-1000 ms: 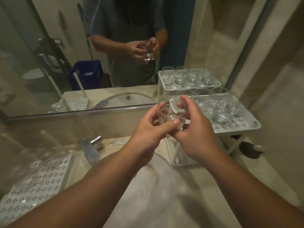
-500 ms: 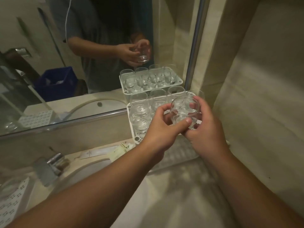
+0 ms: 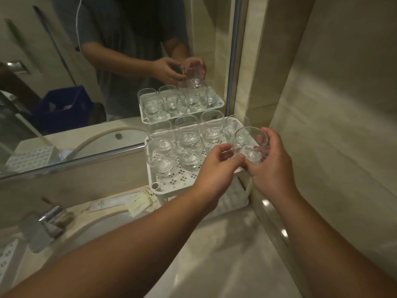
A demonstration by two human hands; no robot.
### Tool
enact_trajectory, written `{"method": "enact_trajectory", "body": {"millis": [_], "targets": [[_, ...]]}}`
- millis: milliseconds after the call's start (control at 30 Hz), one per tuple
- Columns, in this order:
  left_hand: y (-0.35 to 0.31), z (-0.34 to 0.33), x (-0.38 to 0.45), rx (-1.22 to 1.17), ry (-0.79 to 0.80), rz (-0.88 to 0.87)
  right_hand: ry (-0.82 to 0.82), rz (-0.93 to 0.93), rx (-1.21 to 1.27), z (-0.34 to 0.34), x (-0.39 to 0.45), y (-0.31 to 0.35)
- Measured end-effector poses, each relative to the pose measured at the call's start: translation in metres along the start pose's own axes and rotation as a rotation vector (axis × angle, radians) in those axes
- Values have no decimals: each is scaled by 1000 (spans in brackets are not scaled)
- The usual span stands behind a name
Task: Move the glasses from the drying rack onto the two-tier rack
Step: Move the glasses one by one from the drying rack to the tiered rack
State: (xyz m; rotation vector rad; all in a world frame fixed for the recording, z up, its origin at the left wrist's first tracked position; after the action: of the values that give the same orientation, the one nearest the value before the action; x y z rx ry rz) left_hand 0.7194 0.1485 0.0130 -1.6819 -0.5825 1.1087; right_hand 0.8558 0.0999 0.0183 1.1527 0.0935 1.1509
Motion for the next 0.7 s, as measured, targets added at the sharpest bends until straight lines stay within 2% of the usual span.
{"method": "enact_trajectory", "body": {"millis": [700], "targets": [[3, -4, 9, -24, 12, 36, 14, -53, 4, -15, 12, -23]]}}
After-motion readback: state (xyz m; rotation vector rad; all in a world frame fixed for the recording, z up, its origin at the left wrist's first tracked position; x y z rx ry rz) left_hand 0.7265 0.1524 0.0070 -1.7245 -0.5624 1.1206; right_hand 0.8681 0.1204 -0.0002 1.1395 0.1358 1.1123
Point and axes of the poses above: each hand's wrist, its own x-axis towards the middle knuckle, its own z-axis out of the back of the hand, y = z × x, the point moved 6 cm from there along x, towards the middle knuckle, and after that the axes turned 11 degrees about z, right-handed, at the moved point
